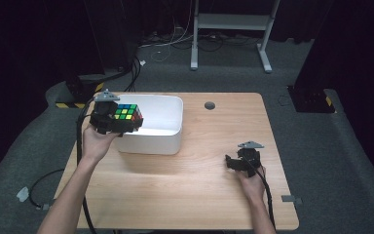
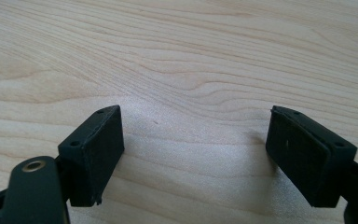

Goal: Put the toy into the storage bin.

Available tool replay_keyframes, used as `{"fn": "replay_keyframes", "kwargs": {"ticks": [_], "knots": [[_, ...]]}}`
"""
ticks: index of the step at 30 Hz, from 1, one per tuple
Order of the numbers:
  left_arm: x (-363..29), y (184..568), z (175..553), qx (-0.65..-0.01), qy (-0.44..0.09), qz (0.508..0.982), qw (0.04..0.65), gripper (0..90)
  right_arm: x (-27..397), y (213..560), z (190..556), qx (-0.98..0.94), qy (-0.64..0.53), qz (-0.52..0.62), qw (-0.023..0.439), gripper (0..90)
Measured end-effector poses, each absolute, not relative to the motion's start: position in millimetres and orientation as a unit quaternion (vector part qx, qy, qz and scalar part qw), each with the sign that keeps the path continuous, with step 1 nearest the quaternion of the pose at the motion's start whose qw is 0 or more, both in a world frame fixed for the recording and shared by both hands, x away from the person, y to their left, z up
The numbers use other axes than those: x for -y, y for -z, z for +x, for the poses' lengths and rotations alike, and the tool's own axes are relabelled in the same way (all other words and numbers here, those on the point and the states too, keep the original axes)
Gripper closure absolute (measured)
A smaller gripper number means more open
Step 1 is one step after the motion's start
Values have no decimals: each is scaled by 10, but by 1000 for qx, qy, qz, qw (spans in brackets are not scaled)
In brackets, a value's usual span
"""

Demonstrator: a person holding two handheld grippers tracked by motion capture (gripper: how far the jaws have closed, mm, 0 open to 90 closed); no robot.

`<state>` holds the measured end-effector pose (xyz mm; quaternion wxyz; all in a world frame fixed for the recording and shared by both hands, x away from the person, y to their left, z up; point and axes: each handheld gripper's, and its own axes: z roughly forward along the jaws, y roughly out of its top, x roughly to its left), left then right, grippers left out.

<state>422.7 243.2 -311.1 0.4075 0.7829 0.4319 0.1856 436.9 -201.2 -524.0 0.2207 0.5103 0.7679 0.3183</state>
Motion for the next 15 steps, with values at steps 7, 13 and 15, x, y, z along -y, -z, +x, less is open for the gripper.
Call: {"fn": "replay_keyframes", "kwargs": {"ticks": [7, 13, 15], "knots": [[-2410, 3022, 4299, -430, -192, 782, 409, 173, 2011, 5240, 4369, -768, -318, 510, 221, 192], [-2384, 2982, 4358, -429, -194, 783, 406, 173, 2012, 5240, 4369, -768, -318, 510, 221, 192], [-2383, 2958, 4387, -429, -195, 781, 410, 173, 2012, 5240, 4369, -768, -318, 510, 221, 192]]}}
